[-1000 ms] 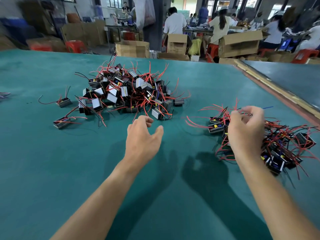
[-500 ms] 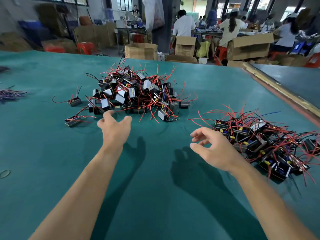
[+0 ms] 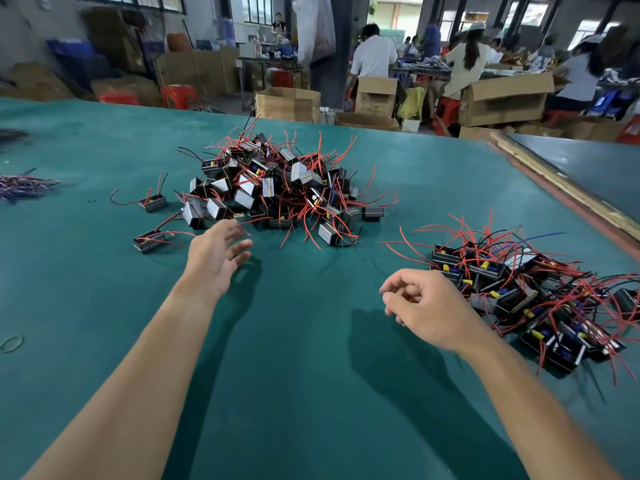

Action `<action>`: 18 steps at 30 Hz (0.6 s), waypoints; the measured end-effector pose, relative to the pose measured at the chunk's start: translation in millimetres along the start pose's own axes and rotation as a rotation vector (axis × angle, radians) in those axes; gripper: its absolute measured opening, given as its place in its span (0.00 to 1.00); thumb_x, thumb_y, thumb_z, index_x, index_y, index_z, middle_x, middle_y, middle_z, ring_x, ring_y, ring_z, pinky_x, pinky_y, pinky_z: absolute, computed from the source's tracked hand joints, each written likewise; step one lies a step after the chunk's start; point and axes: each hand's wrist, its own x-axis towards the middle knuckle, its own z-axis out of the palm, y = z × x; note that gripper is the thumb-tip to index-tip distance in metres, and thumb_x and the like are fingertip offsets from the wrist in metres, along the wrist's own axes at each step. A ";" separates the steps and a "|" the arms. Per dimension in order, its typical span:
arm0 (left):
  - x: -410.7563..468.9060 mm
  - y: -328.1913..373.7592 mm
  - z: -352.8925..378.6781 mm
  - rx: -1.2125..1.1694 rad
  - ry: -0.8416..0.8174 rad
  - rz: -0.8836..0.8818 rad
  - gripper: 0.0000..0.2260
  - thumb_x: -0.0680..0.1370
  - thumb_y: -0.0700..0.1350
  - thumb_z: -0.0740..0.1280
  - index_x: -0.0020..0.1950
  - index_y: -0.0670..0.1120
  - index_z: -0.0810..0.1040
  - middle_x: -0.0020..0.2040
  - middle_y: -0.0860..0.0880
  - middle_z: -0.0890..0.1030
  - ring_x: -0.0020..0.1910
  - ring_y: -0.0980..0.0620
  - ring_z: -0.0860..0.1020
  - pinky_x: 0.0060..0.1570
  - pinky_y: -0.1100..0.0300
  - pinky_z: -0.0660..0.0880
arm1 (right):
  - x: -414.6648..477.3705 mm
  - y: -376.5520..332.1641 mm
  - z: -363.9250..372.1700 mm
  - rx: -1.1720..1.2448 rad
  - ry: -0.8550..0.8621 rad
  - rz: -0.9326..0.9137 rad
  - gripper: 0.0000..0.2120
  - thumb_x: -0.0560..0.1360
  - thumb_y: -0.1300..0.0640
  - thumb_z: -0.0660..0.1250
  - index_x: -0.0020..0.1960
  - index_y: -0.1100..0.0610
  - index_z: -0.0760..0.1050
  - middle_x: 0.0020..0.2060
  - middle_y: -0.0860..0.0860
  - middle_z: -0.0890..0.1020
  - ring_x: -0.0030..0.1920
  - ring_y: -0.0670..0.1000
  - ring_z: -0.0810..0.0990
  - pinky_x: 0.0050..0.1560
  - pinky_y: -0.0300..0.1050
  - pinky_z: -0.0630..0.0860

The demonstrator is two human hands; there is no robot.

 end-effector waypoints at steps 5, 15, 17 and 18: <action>-13.5 -11.0 21.1 0.270 -0.102 0.028 0.11 0.81 0.48 0.66 0.47 0.41 0.80 0.46 0.48 0.85 0.28 0.53 0.79 0.28 0.63 0.76 | -1.2 -2.8 0.2 -0.016 -0.003 0.001 0.08 0.76 0.57 0.67 0.40 0.49 0.79 0.33 0.46 0.84 0.34 0.49 0.82 0.46 0.57 0.82; 4.8 -1.0 -1.1 0.081 -0.046 0.043 0.07 0.78 0.42 0.68 0.55 0.43 0.75 0.56 0.49 0.75 0.51 0.43 0.81 0.45 0.54 0.80 | -5.7 -10.4 -0.3 -0.022 -0.009 0.010 0.08 0.77 0.58 0.66 0.40 0.50 0.79 0.32 0.46 0.84 0.35 0.53 0.82 0.46 0.57 0.82; 6.8 0.0 -2.8 -0.049 -0.147 0.003 0.08 0.80 0.43 0.66 0.57 0.42 0.74 0.62 0.46 0.73 0.51 0.43 0.81 0.47 0.53 0.80 | -5.8 -11.7 -0.3 -0.021 -0.012 0.012 0.08 0.77 0.58 0.66 0.40 0.50 0.79 0.32 0.46 0.84 0.34 0.52 0.82 0.45 0.56 0.82; 7.4 0.3 -3.8 -0.104 -0.173 -0.020 0.12 0.80 0.44 0.65 0.61 0.40 0.72 0.64 0.45 0.72 0.50 0.43 0.81 0.48 0.52 0.80 | -5.7 -11.9 -0.7 -0.024 -0.012 0.012 0.08 0.77 0.58 0.66 0.40 0.50 0.79 0.32 0.46 0.84 0.33 0.49 0.82 0.45 0.55 0.82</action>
